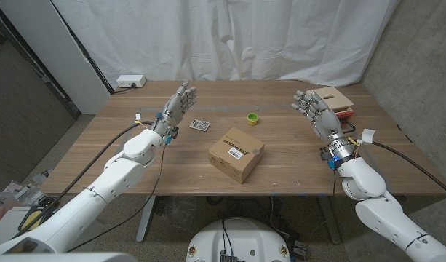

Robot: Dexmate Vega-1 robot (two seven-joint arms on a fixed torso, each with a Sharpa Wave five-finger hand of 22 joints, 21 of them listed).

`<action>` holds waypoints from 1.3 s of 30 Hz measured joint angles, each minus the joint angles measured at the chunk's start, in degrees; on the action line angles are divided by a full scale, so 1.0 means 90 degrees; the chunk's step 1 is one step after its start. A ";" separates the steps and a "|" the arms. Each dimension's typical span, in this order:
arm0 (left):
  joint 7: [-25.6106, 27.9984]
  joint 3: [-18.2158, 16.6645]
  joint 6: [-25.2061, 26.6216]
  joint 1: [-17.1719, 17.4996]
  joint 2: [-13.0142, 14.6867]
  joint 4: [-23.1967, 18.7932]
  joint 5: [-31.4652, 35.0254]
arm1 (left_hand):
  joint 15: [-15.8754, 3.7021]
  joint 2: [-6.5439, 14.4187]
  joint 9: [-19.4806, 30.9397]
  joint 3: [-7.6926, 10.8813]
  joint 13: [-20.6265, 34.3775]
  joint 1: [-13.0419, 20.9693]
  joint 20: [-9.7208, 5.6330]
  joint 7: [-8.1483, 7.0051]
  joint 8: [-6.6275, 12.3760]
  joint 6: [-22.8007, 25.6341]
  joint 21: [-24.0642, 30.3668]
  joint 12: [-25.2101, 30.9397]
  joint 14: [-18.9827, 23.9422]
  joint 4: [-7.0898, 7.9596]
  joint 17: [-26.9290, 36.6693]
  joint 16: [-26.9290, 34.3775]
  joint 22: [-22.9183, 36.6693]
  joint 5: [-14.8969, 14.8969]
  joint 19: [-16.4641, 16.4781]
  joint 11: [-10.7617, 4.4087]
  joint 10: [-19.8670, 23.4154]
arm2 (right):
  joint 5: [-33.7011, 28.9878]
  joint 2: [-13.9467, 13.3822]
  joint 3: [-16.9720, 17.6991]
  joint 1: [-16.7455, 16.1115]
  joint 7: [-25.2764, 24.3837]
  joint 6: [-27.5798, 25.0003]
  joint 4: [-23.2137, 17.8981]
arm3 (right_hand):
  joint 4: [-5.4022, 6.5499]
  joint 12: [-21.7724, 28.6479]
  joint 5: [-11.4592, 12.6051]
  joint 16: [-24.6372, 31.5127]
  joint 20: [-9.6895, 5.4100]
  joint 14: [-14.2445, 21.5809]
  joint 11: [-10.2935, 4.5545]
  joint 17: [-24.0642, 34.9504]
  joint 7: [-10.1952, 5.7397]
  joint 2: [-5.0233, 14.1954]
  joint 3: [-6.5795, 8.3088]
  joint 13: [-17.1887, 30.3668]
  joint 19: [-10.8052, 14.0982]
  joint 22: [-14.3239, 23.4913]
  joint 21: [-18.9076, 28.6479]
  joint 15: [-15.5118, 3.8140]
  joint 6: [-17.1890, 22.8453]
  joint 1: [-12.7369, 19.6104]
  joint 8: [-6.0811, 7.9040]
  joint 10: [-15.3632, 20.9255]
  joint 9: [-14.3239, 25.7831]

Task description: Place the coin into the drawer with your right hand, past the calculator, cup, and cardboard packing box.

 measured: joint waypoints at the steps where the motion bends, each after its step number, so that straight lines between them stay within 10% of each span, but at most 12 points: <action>1: -0.0001 -0.0005 -0.0003 0.0013 0.0008 -0.0007 -0.0003 | 0.0000 0.0000 0.0000 0.0000 0.0000 0.0000 0.0000 0.0000 0.0000 0.0000 0.0000 0.0000 0.0000 0.0000 0.0000 0.0000 0.0000 0.0000 0.0000 0.0000 0.0000 | -0.0040 0.0001 0.0005 -0.0015 -0.0020 0.0018 -0.0011 | 0.0000 0.0000 0.0000 0.0000 -0.0009 0.0017 -0.0023 0.0000 0.0000 0.0000 0.0000 0.0000 0.0009 0.0000 0.0000 -0.0016 0.0000 0.0000 0.0000 0.0023 0.0000; 39: -0.0084 -0.0174 -0.0061 0.0188 0.0219 -0.0155 -0.0047 | -0.0032 0.0033 0.0032 -0.0026 -0.0001 0.0033 0.0001 0.0002 0.0000 0.0047 -0.0099 0.0000 0.0031 -0.0026 0.0000 -0.0030 -0.0001 -0.0002 -0.0001 -0.0035 0.0033 | -0.2026 0.0227 0.0446 -0.0746 -0.0800 0.0533 -0.0513 | -0.0273 -0.0030 0.0046 -0.0028 -0.0019 0.0396 -0.0264 0.0001 -0.0457 -0.0068 0.0150 0.0001 0.0363 -0.0001 0.0031 -0.0123 0.0384 0.0504 0.0049 0.0146 0.0000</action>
